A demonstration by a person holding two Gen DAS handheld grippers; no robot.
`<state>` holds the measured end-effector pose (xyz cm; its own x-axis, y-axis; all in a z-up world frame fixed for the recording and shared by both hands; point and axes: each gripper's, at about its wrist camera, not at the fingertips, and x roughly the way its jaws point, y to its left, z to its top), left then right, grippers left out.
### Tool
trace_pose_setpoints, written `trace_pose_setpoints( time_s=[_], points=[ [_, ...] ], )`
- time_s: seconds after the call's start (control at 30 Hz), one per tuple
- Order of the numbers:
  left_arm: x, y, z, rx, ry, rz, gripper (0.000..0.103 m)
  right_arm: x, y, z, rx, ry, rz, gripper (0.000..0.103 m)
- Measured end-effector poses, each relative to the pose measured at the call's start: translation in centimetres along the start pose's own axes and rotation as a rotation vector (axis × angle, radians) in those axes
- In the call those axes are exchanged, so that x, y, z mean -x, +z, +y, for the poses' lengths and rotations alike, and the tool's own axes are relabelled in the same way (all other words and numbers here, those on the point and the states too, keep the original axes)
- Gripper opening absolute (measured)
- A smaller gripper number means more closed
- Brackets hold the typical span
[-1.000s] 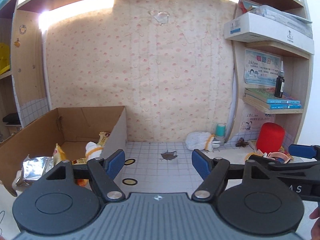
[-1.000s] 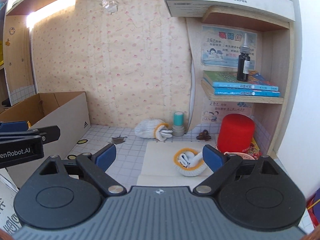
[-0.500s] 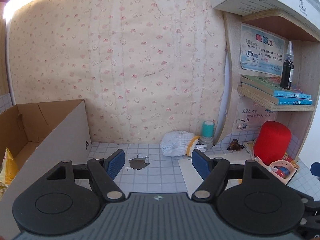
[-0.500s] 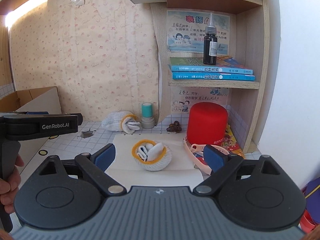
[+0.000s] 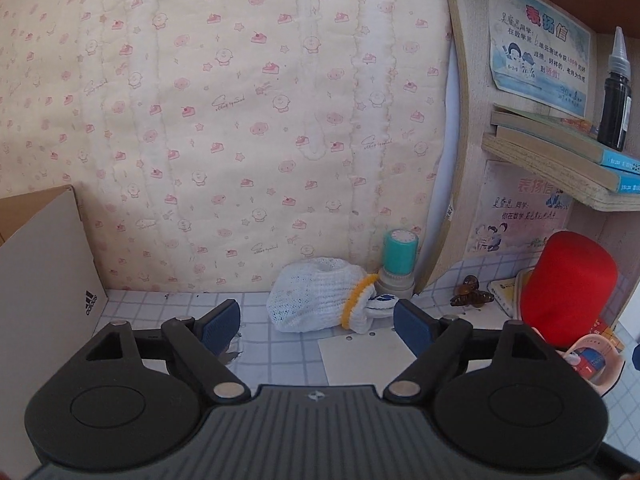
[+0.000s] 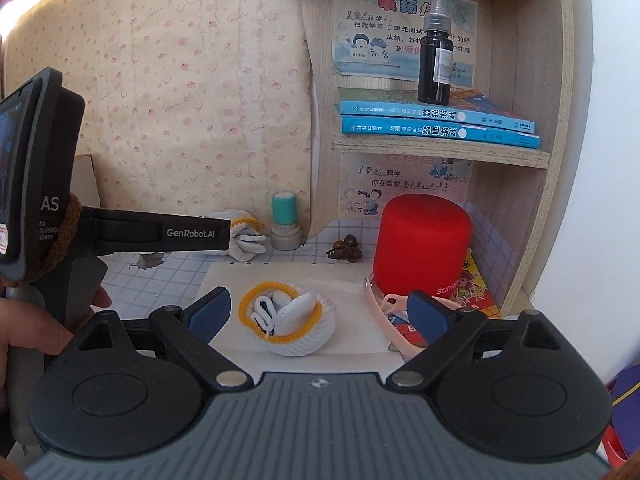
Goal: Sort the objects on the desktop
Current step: 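Grasp a white glove with the left tool while the right tool grasps the rolled glove pair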
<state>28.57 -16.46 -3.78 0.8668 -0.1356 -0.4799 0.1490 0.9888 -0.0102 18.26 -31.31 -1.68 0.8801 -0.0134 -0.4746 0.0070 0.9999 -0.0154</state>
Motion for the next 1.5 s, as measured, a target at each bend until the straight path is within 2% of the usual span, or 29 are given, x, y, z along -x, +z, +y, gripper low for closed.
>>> trace_pose_setpoints(
  time_s=[0.47, 0.67, 0.7, 0.77, 0.87, 0.97, 1.33, 1.37, 1.4, 1.43, 1.47, 1.5],
  points=[
    [-5.8, 0.3, -0.9, -0.04, 0.019, 0.079, 0.091, -1.9, -0.4, -0.4, 0.006, -0.008, 0.026, 0.096],
    [-7.3, 0.4, -0.7, -0.026, 0.04, 0.099, 0.091, -2.5, -0.5, -0.3, 0.011, -0.007, 0.037, 0.096],
    [-7.5, 0.3, -0.6, -0.023, 0.041, 0.097, 0.09, -2.6, -0.6, -0.3, 0.011, -0.005, 0.041, 0.096],
    [-7.8, 0.3, -0.5, -0.019, 0.04, 0.101, 0.077, -2.8, -0.7, -0.3, 0.011, -0.003, 0.048, 0.096],
    [-7.6, 0.3, -0.4, -0.016, 0.025, 0.097, 0.063, -3.1, -0.9, -0.2, 0.016, 0.0, 0.055, 0.096],
    [-7.0, 0.4, -0.3, -0.025, 0.012, 0.094, 0.056, -3.4, -0.9, -0.3, 0.013, 0.011, 0.062, 0.096],
    [-4.1, 0.0, 0.7, -0.041, 0.027, 0.076, 0.055, -5.2, -0.2, 1.4, 0.073, 0.08, 0.086, 0.095],
    [-3.8, 0.0, 0.9, -0.042, 0.03, 0.074, 0.055, -5.7, -0.2, 1.5, 0.079, 0.079, 0.1, 0.091],
    [-3.5, -0.1, 1.0, -0.045, 0.035, 0.071, 0.055, -6.1, -0.1, 1.4, 0.079, 0.087, 0.114, 0.078],
    [-3.2, -0.1, 1.1, -0.046, 0.038, 0.068, 0.055, -6.4, 0.0, 1.3, 0.072, 0.091, 0.123, 0.073],
    [-2.9, -0.2, 1.2, -0.043, 0.039, 0.066, 0.055, -6.6, 0.0, 1.2, 0.058, 0.087, 0.13, 0.061],
    [-2.8, -0.1, 1.5, -0.038, 0.036, 0.065, 0.055, -6.7, 0.0, 1.0, 0.044, 0.089, 0.13, 0.061]
  ],
)
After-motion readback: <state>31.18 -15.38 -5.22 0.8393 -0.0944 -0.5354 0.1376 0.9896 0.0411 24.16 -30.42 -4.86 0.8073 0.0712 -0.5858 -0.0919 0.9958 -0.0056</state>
